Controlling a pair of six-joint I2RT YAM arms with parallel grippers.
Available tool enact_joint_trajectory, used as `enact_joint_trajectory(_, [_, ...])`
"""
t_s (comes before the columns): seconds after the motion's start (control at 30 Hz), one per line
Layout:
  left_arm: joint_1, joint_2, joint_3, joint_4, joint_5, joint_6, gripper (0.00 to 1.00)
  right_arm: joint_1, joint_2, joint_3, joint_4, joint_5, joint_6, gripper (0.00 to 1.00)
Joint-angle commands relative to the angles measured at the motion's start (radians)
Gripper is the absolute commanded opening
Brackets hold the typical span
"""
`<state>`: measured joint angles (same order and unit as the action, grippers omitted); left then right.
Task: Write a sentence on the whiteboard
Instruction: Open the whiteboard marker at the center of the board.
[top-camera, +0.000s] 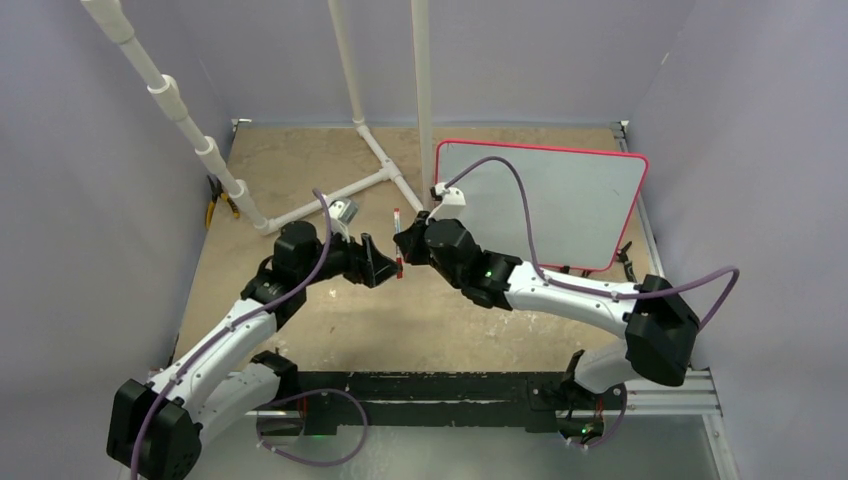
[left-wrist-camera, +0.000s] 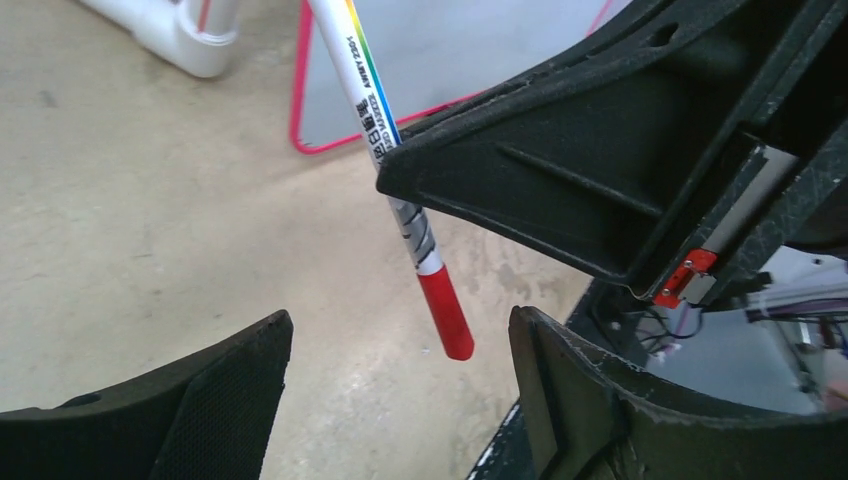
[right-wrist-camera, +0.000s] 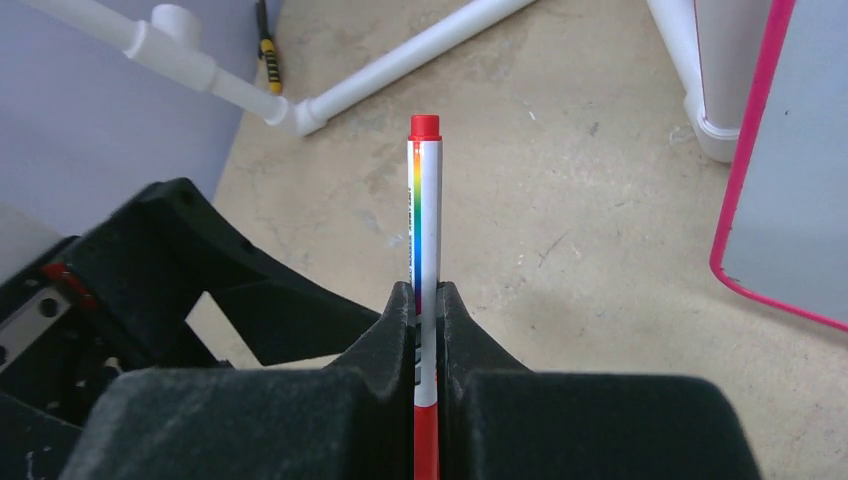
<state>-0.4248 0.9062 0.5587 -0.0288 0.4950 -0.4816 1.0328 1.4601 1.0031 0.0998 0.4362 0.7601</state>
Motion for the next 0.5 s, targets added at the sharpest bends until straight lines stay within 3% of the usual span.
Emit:
enact_joint_trajectory(0.0, [-0.023, 0.008, -0.035, 0.201, 0.105, -0.122, 0.79, -0.002, -0.071, -0.058, 0.156, 0.013, -0.006, 0.00])
enact_joint_trajectory(0.23, [-0.055, 0.062, -0.022, 0.220, 0.079, -0.124, 0.74, -0.002, -0.107, -0.088, 0.173, 0.005, 0.005, 0.00])
enact_joint_trajectory(0.47, [-0.107, 0.108, -0.005, 0.261, 0.046, -0.136, 0.44, -0.002, -0.113, -0.102, 0.191, -0.003, 0.013, 0.00])
